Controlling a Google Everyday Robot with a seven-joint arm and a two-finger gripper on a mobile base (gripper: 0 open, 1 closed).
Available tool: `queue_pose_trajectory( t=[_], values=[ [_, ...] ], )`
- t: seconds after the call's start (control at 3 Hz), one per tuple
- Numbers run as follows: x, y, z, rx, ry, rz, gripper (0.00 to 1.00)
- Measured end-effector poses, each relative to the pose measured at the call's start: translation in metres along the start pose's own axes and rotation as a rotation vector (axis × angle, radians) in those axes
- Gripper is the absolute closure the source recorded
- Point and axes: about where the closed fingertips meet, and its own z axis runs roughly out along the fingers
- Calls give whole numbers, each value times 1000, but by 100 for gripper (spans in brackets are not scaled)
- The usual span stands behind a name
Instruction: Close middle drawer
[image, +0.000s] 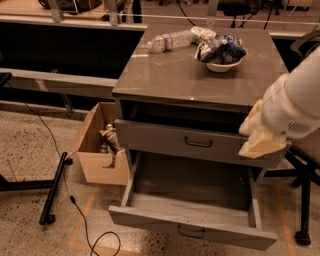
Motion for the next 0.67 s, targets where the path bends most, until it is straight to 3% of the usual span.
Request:
queue_pose_trajectory(
  t=[0.33, 0.67],
  values=[
    [-2, 23, 86, -58, -86, -42, 81],
    [-17, 43, 166, -101, -177, -28, 100]
  ],
)
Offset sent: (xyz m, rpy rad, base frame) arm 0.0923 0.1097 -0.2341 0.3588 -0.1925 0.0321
